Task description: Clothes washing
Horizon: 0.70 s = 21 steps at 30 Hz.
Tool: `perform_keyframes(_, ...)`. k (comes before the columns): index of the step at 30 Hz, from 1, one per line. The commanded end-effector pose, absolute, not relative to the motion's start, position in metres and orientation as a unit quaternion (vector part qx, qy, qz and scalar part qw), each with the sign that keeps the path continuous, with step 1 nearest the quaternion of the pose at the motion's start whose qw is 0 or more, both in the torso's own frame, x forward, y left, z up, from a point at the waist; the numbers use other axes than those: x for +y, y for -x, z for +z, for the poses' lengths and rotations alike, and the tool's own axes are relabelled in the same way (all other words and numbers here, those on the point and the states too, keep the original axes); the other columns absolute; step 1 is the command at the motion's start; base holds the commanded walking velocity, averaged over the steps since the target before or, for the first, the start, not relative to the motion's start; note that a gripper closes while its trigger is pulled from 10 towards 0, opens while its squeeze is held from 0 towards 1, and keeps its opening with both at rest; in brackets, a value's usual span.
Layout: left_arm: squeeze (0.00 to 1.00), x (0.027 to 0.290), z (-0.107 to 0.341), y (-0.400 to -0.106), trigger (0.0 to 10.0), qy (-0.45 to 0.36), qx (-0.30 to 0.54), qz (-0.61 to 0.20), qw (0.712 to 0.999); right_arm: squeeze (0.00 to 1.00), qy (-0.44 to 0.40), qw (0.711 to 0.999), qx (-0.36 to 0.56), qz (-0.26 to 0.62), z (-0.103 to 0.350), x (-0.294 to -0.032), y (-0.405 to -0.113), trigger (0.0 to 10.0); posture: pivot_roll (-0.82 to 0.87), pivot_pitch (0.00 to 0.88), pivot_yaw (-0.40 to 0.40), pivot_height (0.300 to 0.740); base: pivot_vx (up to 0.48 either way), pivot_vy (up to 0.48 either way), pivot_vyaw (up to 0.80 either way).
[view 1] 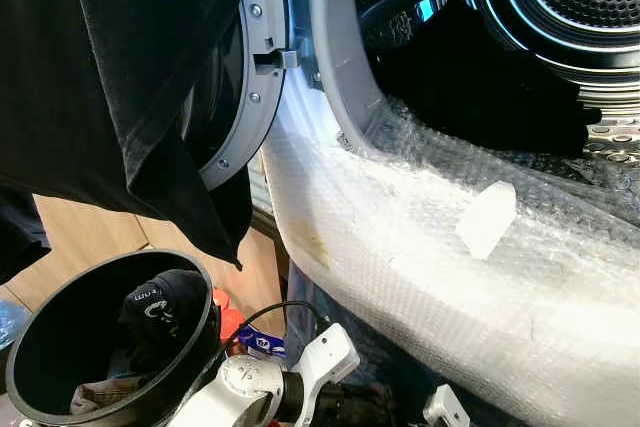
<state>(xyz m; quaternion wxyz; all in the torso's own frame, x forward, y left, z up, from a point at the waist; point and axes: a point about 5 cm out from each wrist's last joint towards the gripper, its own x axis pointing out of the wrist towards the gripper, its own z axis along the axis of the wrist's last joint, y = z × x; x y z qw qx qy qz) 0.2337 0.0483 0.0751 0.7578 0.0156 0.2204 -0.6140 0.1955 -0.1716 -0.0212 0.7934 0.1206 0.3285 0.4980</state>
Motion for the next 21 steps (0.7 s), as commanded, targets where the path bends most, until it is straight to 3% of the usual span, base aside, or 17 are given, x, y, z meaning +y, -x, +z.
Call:
perform_keyframes(1, 0.00, 0.048, 0.083, -0.238, 0.0, -0.015, 0.198, -0.614, 0.764, 1.00, -0.125, 0.799, 0.321, 0.494, -0.019, -0.171, -0.197, 10.0, 0.08, 0.000, 0.007, 0.740, 0.000, 0.000, 0.00)
perform_keyframes(16, 0.00, 0.044, 0.091, -0.238, 0.0, 0.001, 0.179, -0.605, 0.776, 1.00, -0.144, 0.821, 0.327, 0.445, -0.031, -0.168, -0.195, 10.0, 0.08, 0.000, 0.014, 0.740, 0.000, 0.000, 0.00)
perform_keyframes(17, 0.00, 0.044, 0.092, -0.238, 0.0, 0.002, 0.178, -0.605, 0.776, 0.92, -0.145, 0.825, 0.325, 0.439, -0.031, -0.168, -0.196, 10.0, 0.08, 0.000, 0.014, 0.740, 0.000, 0.000, 0.00)
perform_keyframes(18, 0.00, 0.044, 0.092, -0.238, 0.0, 0.002, 0.178, -0.605, 0.776, 0.92, -0.145, 0.825, 0.325, 0.439, -0.031, -0.168, -0.196, 10.0, 0.08, 0.000, 0.014, 0.740, 0.000, 0.000, 0.00)
perform_keyframes(19, 0.00, 0.043, 0.093, -0.239, 0.0, 0.002, 0.176, -0.605, 0.776, 0.00, -0.152, 0.832, 0.321, 0.426, -0.031, -0.167, -0.199, 10.0, 0.08, 0.000, 0.014, 0.740, 0.000, 0.000, 0.00)
perform_keyframes(21, 0.00, 0.043, 0.094, -0.239, 0.0, 0.003, 0.174, -0.604, 0.778, 0.00, -0.159, 0.833, 0.319, 0.423, -0.031, -0.167, -0.200, 10.0, 0.08, 0.000, 0.009, 0.740, 0.000, 0.000, 0.00)
